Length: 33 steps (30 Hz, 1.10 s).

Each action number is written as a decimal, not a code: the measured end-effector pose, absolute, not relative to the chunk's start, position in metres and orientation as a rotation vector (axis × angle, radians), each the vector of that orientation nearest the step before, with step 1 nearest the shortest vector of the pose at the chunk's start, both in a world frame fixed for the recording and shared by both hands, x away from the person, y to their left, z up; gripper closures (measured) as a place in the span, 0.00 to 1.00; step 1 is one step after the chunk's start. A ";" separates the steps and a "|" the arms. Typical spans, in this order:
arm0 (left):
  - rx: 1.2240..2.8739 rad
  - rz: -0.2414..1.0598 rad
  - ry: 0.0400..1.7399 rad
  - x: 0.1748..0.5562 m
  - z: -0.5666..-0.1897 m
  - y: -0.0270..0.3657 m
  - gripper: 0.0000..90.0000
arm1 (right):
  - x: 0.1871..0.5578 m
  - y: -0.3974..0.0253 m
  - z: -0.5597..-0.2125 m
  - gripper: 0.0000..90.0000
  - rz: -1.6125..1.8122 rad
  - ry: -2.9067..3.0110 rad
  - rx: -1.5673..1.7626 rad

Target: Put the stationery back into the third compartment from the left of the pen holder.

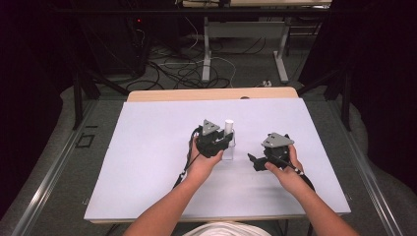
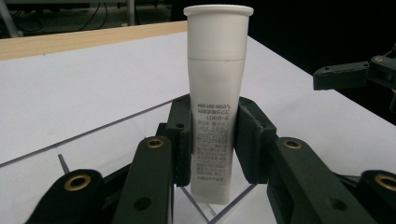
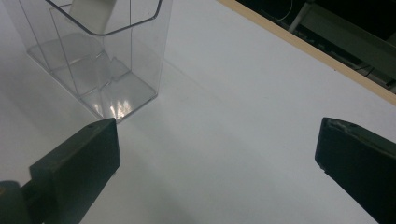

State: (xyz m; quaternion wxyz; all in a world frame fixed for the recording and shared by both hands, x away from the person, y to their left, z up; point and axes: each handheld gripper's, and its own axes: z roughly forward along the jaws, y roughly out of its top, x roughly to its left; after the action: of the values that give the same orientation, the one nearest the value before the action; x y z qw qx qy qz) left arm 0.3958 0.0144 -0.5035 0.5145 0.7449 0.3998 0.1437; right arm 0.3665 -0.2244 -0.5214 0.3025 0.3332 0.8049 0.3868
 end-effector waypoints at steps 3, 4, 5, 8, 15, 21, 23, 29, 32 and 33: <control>1.785 0.340 0.964 0.395 -0.503 0.014 0.78 | 0.367 -0.224 -0.522 0.00 1.034 2.129 0.876; 1.785 0.341 0.963 0.395 -0.503 0.014 0.78 | 0.367 -0.224 -0.522 0.00 1.034 2.130 0.876; 1.786 0.343 0.962 0.395 -0.503 0.015 0.78 | 0.367 -0.224 -0.522 0.00 1.032 2.129 0.875; 1.775 0.345 0.965 0.394 -0.502 0.016 0.77 | 0.367 -0.224 -0.522 0.00 1.030 2.136 0.874; 1.744 0.386 0.950 0.387 -0.490 0.026 0.53 | 0.367 -0.226 -0.522 0.00 1.011 2.144 0.884; 1.744 0.393 0.922 0.384 -0.479 0.042 0.44 | 0.367 -0.226 -0.521 0.00 1.012 2.136 0.897; 1.740 0.396 0.909 0.383 -0.475 0.047 0.40 | 0.367 -0.227 -0.520 0.00 1.010 2.138 0.899; 1.723 0.378 0.920 0.383 -0.463 0.065 0.37 | 0.368 -0.228 -0.520 0.00 1.014 2.130 0.918; 1.709 0.379 0.951 0.382 -0.456 0.074 0.35 | 0.368 -0.230 -0.519 0.00 1.016 2.127 0.921; 1.707 0.376 0.955 0.383 -0.454 0.077 0.34 | 0.368 -0.230 -0.519 0.00 1.018 2.118 0.932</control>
State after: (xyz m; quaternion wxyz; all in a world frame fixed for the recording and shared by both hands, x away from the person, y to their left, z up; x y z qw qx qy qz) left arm 0.3826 0.0769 -0.4544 0.5438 0.7191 0.4025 0.1586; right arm 0.3678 -0.2297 -0.5189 0.3020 0.3516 0.7987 0.3839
